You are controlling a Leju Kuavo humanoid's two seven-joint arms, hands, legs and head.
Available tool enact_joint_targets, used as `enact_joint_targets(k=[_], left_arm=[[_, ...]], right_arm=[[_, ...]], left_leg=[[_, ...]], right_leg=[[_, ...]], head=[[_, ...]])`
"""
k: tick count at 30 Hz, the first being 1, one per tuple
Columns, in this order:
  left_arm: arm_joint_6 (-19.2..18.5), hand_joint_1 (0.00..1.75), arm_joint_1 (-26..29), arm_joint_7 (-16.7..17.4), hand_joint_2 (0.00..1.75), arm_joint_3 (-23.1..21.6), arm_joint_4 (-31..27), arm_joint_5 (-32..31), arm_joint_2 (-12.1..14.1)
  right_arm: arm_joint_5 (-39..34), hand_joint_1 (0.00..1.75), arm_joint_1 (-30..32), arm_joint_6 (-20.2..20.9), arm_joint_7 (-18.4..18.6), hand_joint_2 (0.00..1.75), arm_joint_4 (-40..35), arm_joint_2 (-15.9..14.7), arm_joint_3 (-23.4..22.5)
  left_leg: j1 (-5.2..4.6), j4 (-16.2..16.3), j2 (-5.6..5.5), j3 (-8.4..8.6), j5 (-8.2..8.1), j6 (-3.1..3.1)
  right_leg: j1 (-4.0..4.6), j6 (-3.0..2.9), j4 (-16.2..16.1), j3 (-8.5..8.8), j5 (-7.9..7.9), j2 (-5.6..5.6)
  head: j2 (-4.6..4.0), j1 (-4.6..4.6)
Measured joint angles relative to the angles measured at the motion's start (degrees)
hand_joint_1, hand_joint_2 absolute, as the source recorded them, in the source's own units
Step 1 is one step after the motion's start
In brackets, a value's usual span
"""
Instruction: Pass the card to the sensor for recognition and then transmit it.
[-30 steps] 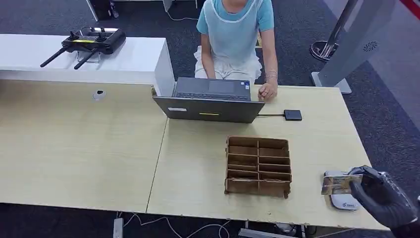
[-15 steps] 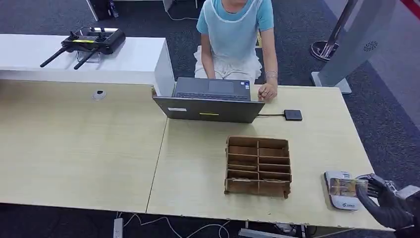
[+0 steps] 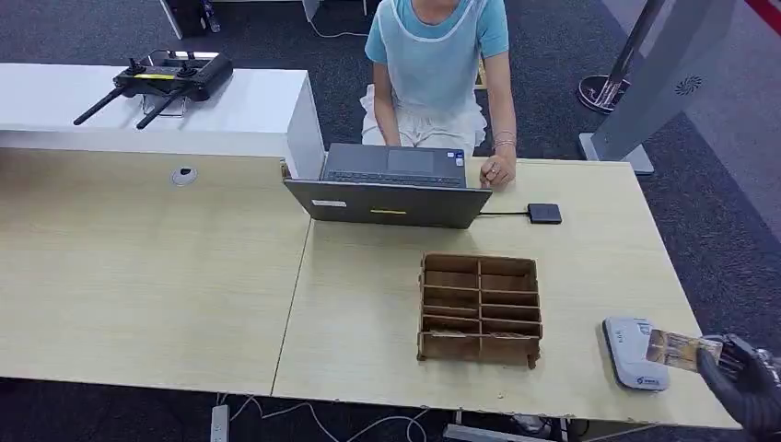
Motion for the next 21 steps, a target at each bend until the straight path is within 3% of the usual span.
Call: enact_joint_targets(k=[6, 10, 21], left_arm=[[0.0, 0.0, 0.0, 0.0, 0.0, 0.0, 0.0, 0.0, 0.0], [0.0, 0.0, 0.0, -0.3, 0.0, -0.1, 0.0, 0.1, 0.0], [0.3, 0.0, 0.0, -0.8, 0.0, -1.1, 0.0, -0.3, 0.0]], right_arm=[[0.1, 1.75, 0.0, 0.0, 0.0, 1.75, 0.0, 0.0, 0.0], [3.4, 1.75, -1.3, 0.6, -0.8, 1.75, 2.9, 1.8, -2.6], [8.9, 1.75, -3.3, -0.4, -1.3, 1.75, 6.7, 3.2, -3.4]], left_leg=[[0.0, 0.0, 0.0, 0.0, 0.0, 0.0], [0.0, 0.0, 0.0, 0.0, 0.0, 0.0], [0.0, 0.0, 0.01, -0.01, 0.0, 0.0]], right_leg=[[0.0, 0.0, 0.0, 0.0, 0.0, 0.0], [0.0, 0.0, 0.0, 0.0, 0.0, 0.0], [0.0, 0.0, 0.0, 0.01, 0.0, -0.01]], head=[[0.02, 0.0], [0.0, 0.0], [0.0, 0.0]])
